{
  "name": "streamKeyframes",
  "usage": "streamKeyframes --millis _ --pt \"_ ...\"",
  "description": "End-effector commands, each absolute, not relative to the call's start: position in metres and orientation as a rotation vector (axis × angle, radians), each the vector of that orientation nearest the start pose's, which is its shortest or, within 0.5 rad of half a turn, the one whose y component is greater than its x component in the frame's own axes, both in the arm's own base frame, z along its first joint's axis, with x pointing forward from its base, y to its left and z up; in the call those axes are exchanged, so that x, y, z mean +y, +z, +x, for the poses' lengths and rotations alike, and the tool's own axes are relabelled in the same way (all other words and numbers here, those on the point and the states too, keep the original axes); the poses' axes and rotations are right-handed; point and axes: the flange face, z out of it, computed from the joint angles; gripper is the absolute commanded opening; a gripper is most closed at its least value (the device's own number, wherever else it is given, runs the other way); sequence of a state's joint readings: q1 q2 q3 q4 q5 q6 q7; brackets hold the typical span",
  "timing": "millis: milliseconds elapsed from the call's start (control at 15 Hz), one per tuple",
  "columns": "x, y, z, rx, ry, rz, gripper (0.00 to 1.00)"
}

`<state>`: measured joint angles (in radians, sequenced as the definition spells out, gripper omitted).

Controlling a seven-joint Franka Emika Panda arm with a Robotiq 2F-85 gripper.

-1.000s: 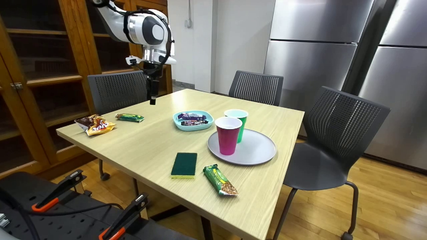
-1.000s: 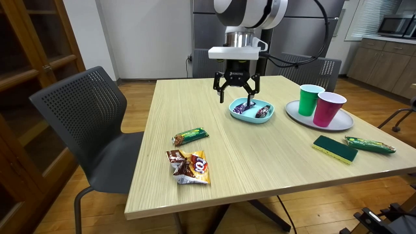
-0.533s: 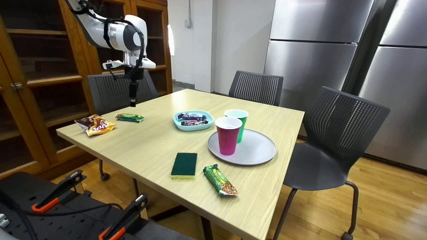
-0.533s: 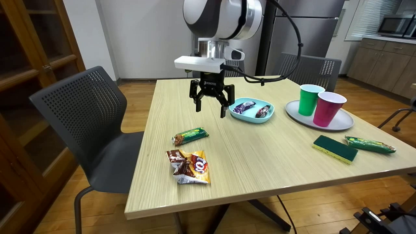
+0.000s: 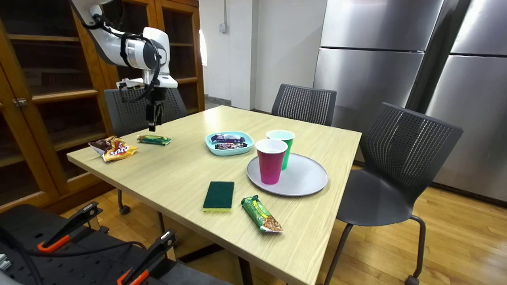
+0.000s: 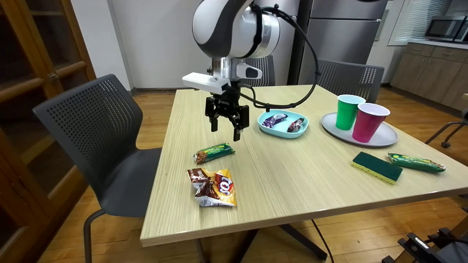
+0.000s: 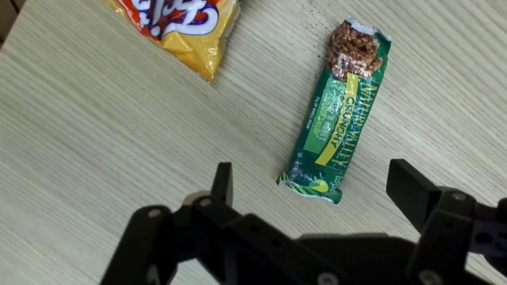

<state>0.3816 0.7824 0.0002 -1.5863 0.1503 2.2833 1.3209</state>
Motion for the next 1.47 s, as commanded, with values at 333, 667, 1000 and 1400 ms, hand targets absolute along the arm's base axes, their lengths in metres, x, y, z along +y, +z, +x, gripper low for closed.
streamKeyframes --millis 333,667,1000,1400 --pt "0.287 0.14 0.65 1.725 0.159 -2.599 1.0" --pt "0.291 0.124 0.654 1.74 0.164 -2.6 1.0" --pt "0.292 0.117 0.658 1.72 0.165 -2.61 1.0" --pt "0.294 0.113 0.661 1.715 0.158 -2.611 1.0"
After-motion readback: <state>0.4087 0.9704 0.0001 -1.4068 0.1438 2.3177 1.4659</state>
